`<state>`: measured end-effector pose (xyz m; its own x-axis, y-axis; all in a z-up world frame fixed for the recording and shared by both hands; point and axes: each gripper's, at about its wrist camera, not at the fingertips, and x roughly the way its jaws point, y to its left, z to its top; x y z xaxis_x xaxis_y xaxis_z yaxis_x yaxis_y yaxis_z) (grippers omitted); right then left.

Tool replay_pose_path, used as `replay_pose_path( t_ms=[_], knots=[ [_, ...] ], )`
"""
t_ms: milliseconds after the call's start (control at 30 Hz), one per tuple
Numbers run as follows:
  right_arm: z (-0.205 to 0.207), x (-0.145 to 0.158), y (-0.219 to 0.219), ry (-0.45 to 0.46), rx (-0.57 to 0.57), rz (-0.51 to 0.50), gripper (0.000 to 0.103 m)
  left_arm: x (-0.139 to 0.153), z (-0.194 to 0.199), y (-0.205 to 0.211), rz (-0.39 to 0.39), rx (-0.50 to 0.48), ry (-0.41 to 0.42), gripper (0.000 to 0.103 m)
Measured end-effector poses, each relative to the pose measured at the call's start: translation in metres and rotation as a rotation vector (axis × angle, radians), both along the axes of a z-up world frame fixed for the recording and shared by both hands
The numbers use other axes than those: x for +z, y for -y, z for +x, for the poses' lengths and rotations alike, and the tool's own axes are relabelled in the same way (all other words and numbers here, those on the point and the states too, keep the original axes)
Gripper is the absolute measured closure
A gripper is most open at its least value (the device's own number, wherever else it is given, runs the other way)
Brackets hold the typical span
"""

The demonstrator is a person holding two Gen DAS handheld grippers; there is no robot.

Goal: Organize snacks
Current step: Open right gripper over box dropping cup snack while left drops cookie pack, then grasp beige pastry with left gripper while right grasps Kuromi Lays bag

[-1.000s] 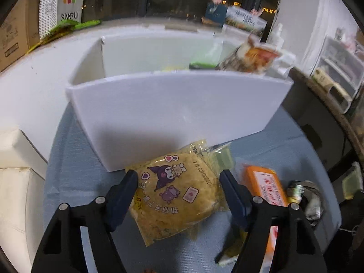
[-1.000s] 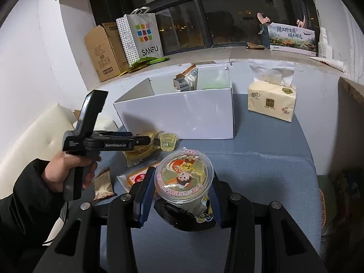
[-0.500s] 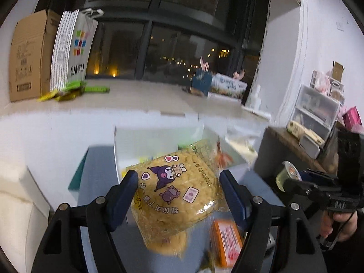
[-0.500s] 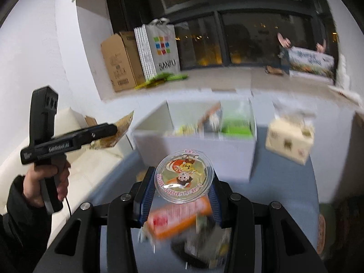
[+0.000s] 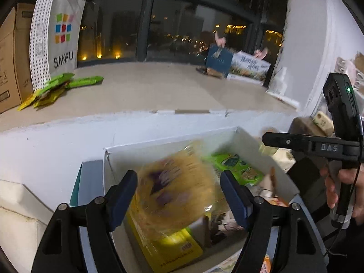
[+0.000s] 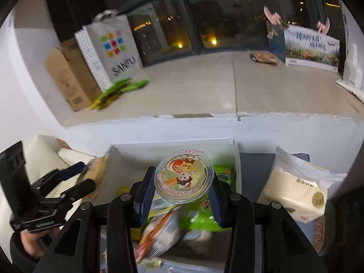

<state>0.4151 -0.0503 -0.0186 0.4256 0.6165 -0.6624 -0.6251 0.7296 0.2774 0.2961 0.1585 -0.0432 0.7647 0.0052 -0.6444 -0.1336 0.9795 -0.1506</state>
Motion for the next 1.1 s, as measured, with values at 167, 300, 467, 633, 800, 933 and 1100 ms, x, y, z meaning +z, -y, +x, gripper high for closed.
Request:
replay_pose_path(
  t_ms=[167, 300, 467, 633, 800, 933, 1100],
  knots=[
    [0.015, -0.012, 0.002, -0.029, -0.043, 0.011, 0.0, -0.006, -0.005, -0.007, -0.016, 0.035, 0.005, 0.0],
    [0.004, -0.007, 0.007, 0.005, -0.032, 0.023, 0.0, -0.003, -0.02, -0.004, -0.009, 0.032, 0.022, 0.0],
    [-0.025, 0.012, 0.018, 0.08, -0.011, 0.037, 0.0, 0.013, -0.046, 0.008, 0.029, 0.02, 0.063, 0.0],
    [-0.065, 0.034, 0.034, 0.173, 0.049, 0.03, 0.0, 0.034, -0.09, 0.024, 0.036, -0.011, 0.127, 0.0],
    [-0.117, 0.059, 0.052, 0.278, 0.139, -0.005, 0.0, 0.056, -0.141, 0.053, 0.085, -0.061, 0.192, 0.0],
    [-0.162, 0.066, 0.072, 0.355, 0.192, -0.024, 0.0, 0.058, -0.178, 0.073, 0.108, -0.09, 0.209, 0.0],
    [-0.218, 0.046, 0.109, 0.369, 0.214, 0.001, 0.0, 0.035, -0.224, 0.094, 0.096, -0.118, 0.189, 0.0]
  ],
)
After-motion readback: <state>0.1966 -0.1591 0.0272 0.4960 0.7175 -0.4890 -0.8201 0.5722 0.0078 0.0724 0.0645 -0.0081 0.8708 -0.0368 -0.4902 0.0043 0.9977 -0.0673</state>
